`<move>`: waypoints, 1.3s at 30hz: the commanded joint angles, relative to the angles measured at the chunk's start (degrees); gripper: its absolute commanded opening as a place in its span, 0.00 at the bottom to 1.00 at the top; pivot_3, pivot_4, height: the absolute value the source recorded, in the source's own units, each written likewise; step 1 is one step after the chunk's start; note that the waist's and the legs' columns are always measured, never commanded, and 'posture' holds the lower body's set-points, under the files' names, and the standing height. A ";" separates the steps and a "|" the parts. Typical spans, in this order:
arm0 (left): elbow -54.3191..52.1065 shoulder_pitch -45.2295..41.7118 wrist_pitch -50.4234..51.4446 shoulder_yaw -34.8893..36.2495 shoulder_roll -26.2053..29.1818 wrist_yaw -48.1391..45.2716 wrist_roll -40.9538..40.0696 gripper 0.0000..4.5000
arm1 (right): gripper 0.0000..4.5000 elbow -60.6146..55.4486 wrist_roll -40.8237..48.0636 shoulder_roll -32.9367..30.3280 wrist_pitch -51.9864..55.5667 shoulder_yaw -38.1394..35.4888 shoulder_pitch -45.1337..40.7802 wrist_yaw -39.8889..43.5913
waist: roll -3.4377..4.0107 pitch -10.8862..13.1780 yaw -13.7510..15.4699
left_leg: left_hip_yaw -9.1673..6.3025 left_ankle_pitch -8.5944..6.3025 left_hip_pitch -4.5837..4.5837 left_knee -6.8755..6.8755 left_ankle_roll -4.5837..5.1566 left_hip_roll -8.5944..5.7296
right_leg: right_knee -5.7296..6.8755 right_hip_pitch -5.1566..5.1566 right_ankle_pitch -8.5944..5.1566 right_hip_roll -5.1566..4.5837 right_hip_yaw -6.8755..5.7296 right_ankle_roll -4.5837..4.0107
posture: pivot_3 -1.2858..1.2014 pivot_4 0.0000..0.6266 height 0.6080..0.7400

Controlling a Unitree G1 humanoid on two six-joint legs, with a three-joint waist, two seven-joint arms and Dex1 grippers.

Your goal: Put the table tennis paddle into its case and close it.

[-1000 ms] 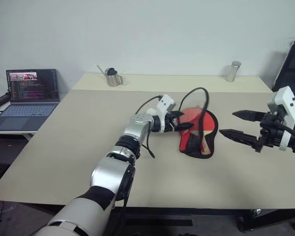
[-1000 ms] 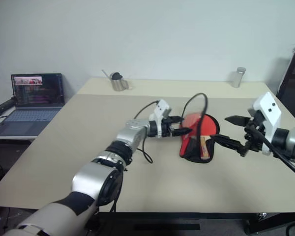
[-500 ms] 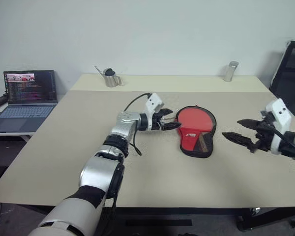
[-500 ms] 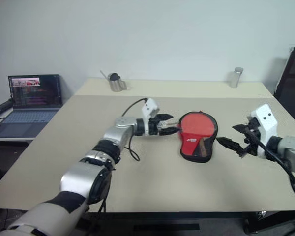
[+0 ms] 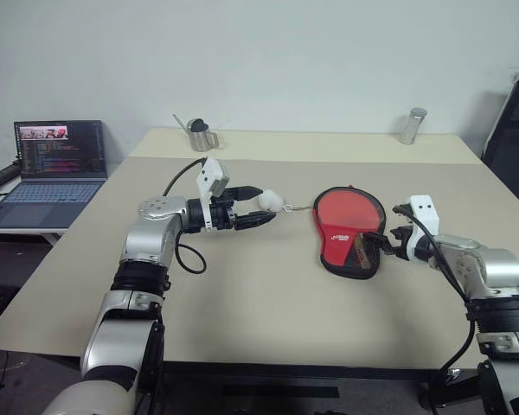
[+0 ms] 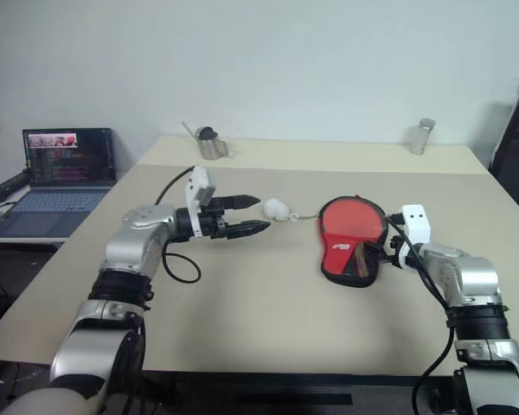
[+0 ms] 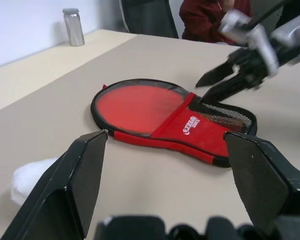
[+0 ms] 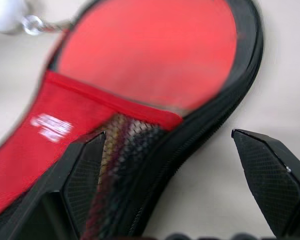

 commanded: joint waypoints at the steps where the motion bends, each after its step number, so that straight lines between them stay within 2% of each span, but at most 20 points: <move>1: -5.65 0.23 1.78 0.02 0.45 1.11 -1.92 0.91 | 0.99 3.45 -2.63 0.43 -3.65 0.18 -2.10 1.03 | 0.01 0.00 -0.13 | 0.02 0.00 0.00 0.00 0.00 0.00 | 0.00 0.00 0.00 0.00 0.01 0.00 | 0.52 0.24 1.00; 6: -7.33 0.85 2.78 -0.42 0.37 2.22 -2.49 0.91 | 0.99 9.69 -4.88 2.03 -6.47 0.63 -3.57 2.54 | 0.01 -0.01 -0.38 | 0.02 -0.02 0.10 0.01 0.04 0.02 | 0.17 0.00 0.00 0.01 0.02 0.00 | 0.52 0.24 1.00; 16: -6.93 0.48 2.54 -1.02 0.45 2.40 -2.56 0.91 | 0.99 14.51 -8.79 3.98 -9.61 3.85 -5.95 7.78 | 0.02 -0.01 -1.56 | 0.01 -0.07 0.15 0.59 0.12 0.03 | 0.81 0.03 0.00 0.02 0.02 0.00 | 0.52 0.24 1.00; 19: -6.99 0.60 2.48 -1.13 0.51 2.34 -2.58 0.91 | 0.87 16.63 -9.30 4.86 -9.86 3.85 -6.89 8.49 | 0.02 -0.02 -1.76 | 0.00 -0.06 0.21 0.65 0.12 0.03 | 0.89 0.06 0.00 0.03 0.02 0.00 | 0.52 0.24 1.00; 21: -7.06 0.69 2.44 -1.26 0.59 2.31 -2.60 0.91 | 0.73 18.35 -9.27 5.40 -9.74 3.36 -7.53 8.75 | 0.04 -0.03 -1.91 | 0.01 -0.06 0.24 0.66 0.12 0.04 | 0.92 0.06 0.00 0.04 0.03 0.00 | 0.52 0.24 1.00; 26: -6.90 0.75 2.06 -1.53 1.02 2.26 -2.45 0.91 | 0.71 21.40 -9.00 6.92 -9.47 1.99 -8.85 8.52 | 0.03 -0.07 -2.05 | 0.01 -0.05 0.26 0.65 0.12 0.07 | 0.94 0.06 0.00 0.06 0.04 0.00 | 0.52 0.24 1.00; 37: -6.83 1.60 2.49 -1.52 2.65 0.97 -2.63 0.91 | 0.03 22.33 -8.26 11.57 -7.63 -0.38 -8.57 5.76 | -0.11 -0.23 -2.45 | 0.02 -0.02 0.42 0.67 0.09 0.07 | 1.11 0.13 0.07 0.06 0.06 -0.07 | 0.52 0.24 1.00; 39: -7.25 2.68 3.09 -1.63 4.00 -0.55 -2.99 0.91 | 0.00 20.47 -7.75 12.53 -6.24 -0.56 -7.97 5.88 | -0.11 -0.23 -2.68 | 0.04 -0.01 0.49 0.66 0.09 0.08 | 1.18 0.13 0.06 0.06 0.08 -0.07 | 0.52 0.24 1.00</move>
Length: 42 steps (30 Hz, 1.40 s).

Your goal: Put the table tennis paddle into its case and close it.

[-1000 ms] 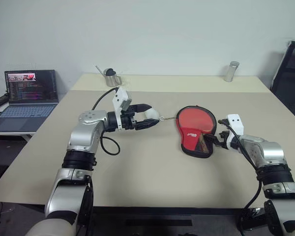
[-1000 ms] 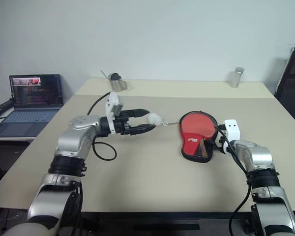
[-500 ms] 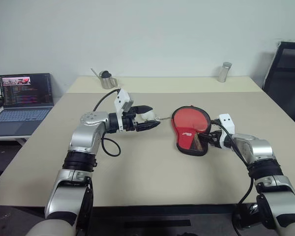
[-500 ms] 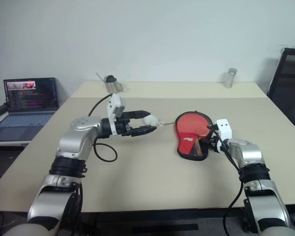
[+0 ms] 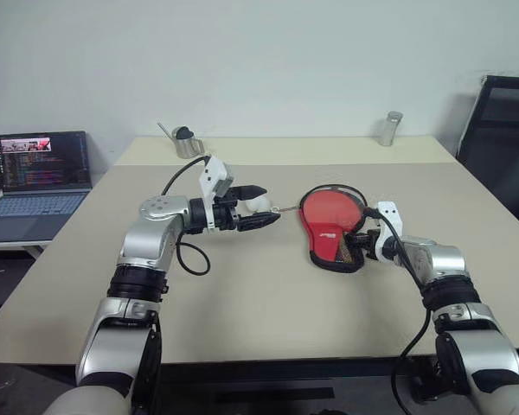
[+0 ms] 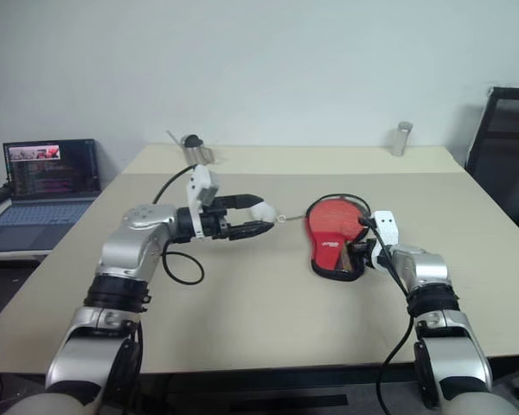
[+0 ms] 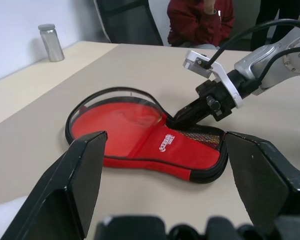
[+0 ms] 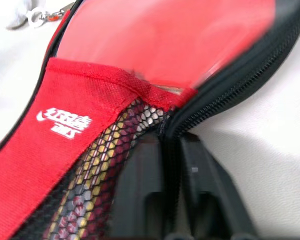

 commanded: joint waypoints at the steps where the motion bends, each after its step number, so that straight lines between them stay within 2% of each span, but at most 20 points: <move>1: -2.37 1.30 0.87 0.18 2.67 -2.94 -1.69 0.91 | 0.00 -2.15 0.82 2.33 4.41 0.71 2.19 0.09 | 0.00 0.00 -0.34 | 0.00 0.00 0.00 -0.01 0.00 0.01 | 0.02 -0.01 0.00 0.01 0.00 0.00 | 0.52 0.24 1.00; 7: -6.46 8.17 4.20 -0.84 9.74 -10.58 -3.12 0.91 | 0.00 -12.95 4.51 6.04 12.41 0.69 5.13 0.46 | 0.01 0.00 -0.94 | -0.01 0.00 0.00 -0.15 0.00 0.10 | 0.00 -0.09 -0.06 0.06 0.00 -0.09 | 0.52 0.24 1.00; 14: -15.33 16.42 8.48 -1.01 14.16 -14.50 -6.62 0.91 | 0.00 -22.19 5.78 9.05 17.87 2.05 7.63 1.09 | 0.01 0.00 -1.18 | 0.00 -0.01 -0.01 -0.18 0.00 0.12 | -0.03 -0.11 -0.08 0.06 0.01 -0.11 | 0.52 0.24 1.00; 28: -26.82 25.45 14.11 -1.22 16.84 -14.64 -12.16 0.91 | 0.00 -40.61 11.11 13.93 30.19 4.14 14.78 -1.02 | 0.02 0.01 -1.07 | -0.06 -0.01 -0.01 -0.23 0.01 0.12 | -0.07 -0.11 -0.09 0.06 -0.04 -0.11 | 0.52 0.24 1.00; 42: -32.48 28.26 16.73 -1.32 20.96 -14.37 -15.92 0.91 | 0.00 -64.17 14.90 17.54 48.92 -3.62 24.69 -9.86 | 0.02 0.02 -0.26 | -0.15 -0.01 -0.19 -0.29 0.00 0.06 | -0.36 -0.12 -0.09 0.01 -0.12 -0.11 | 0.52 0.24 1.00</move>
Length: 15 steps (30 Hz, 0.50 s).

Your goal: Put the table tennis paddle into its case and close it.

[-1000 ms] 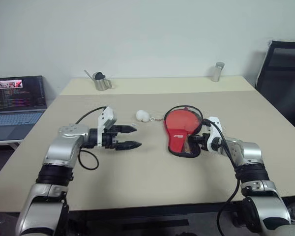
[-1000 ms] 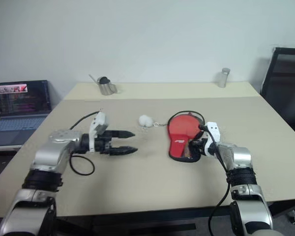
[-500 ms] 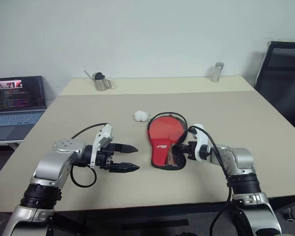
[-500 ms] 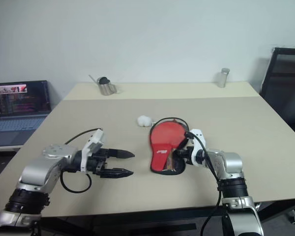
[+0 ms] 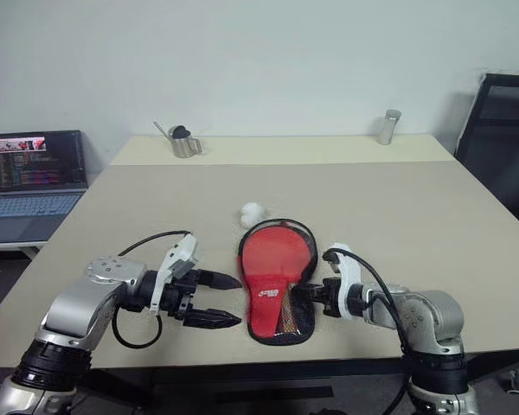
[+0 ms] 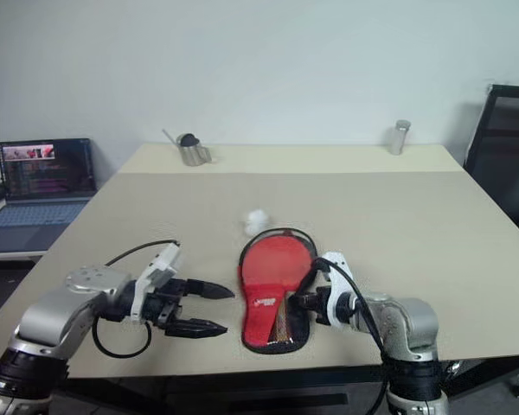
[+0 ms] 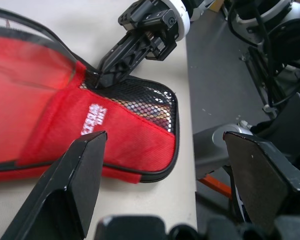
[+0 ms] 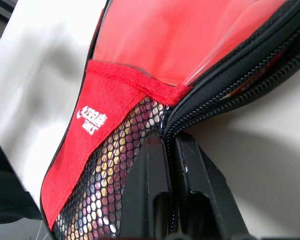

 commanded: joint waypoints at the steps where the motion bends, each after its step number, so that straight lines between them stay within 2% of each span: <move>1: -2.71 -0.75 1.18 0.80 1.11 -0.12 -2.11 0.91 | 0.00 -6.33 1.46 1.22 4.38 -2.56 1.64 -1.47 | 0.00 0.00 0.08 | -0.01 0.00 0.00 -0.01 0.00 0.00 | 0.00 0.00 0.00 0.00 -0.01 0.00 | 0.52 0.24 1.00; 15: -0.27 -1.29 -0.44 0.25 0.90 -0.29 -1.46 0.91 | 0.00 -13.62 2.98 8.83 6.17 -7.48 9.75 -9.76 | 0.00 0.00 0.35 | -0.01 0.00 0.01 -0.22 0.00 -0.02 | -0.13 -0.01 -0.01 0.00 -0.02 0.01 | 0.52 0.24 1.00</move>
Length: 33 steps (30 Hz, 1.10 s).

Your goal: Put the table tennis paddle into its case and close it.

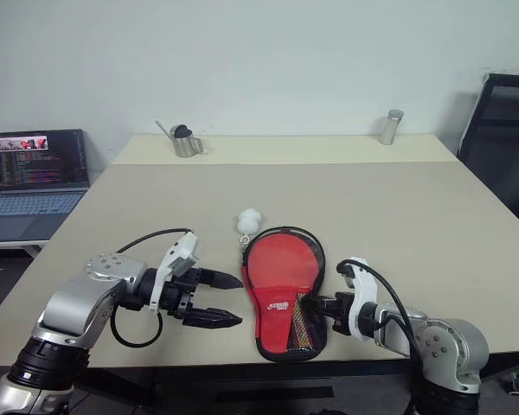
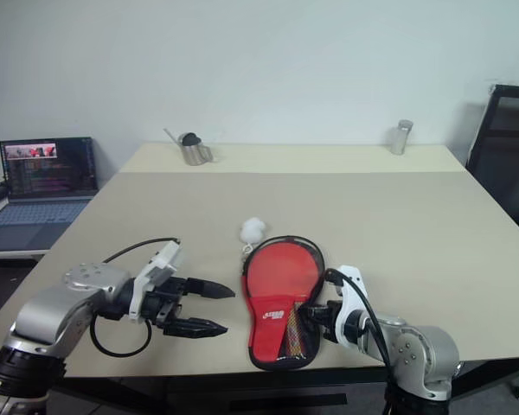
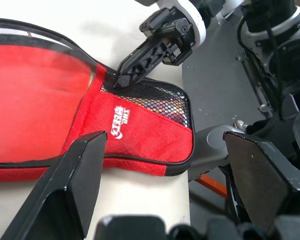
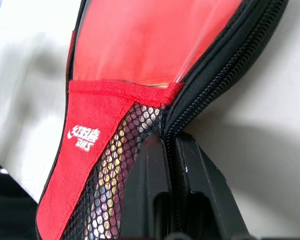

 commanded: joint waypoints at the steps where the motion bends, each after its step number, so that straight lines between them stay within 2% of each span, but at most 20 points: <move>1: 0.69 -0.44 -1.81 0.39 0.48 -0.61 -0.05 0.91 | 0.00 -2.65 2.13 1.39 0.65 -0.95 1.79 -2.20 | 0.00 0.00 0.03 | 0.00 0.00 0.00 -0.02 0.00 0.00 | -0.02 0.00 0.00 0.00 0.00 0.00 | 0.52 0.24 1.00; 13: 1.37 1.03 -3.95 0.40 0.94 -1.03 0.26 0.91 | 0.00 -3.48 7.93 2.88 0.65 -2.85 4.59 -8.69 | 0.00 0.00 0.21 | 0.01 0.01 0.00 -0.34 -0.01 0.00 | -0.38 0.00 0.00 -0.01 0.00 0.00 | 0.52 0.24 1.00; 18: 1.21 1.44 -3.99 0.53 1.22 -0.98 0.26 0.91 | 0.31 -4.90 11.35 2.58 0.65 -3.47 6.68 -11.54 | -0.01 -0.01 0.55 | 0.01 0.01 0.00 -0.36 -0.01 0.00 | -0.41 0.01 0.00 -0.01 -0.01 0.00 | 0.52 0.24 1.00; 27: 1.59 2.38 -4.88 0.51 1.26 -1.19 0.47 0.91 | 0.97 -7.57 22.75 -1.77 0.65 -6.66 10.34 -14.06 | -0.08 -0.07 0.73 | 0.00 0.01 0.01 -0.36 -0.01 0.00 | -0.46 0.05 0.00 -0.02 -0.02 0.00 | 0.52 0.24 1.00; 32: 2.44 2.54 -5.62 0.79 1.37 -1.28 0.67 0.91 | 0.99 -11.14 26.71 -14.38 0.65 -6.45 8.29 -6.98 | -0.08 -0.07 0.74 | 0.03 0.01 0.00 -0.33 0.00 -0.06 | -0.52 0.08 0.01 -0.05 -0.01 0.00 | 0.52 0.24 1.00; 33: 2.94 2.66 -6.68 0.76 1.40 -1.13 1.32 0.91 | 0.99 -12.21 28.86 -18.08 -0.29 -6.02 7.45 -3.34 | -0.08 -0.07 0.71 | 0.04 0.00 0.00 -0.33 0.00 -0.05 | -0.53 0.09 0.01 -0.05 -0.01 0.00 | 0.52 0.24 1.00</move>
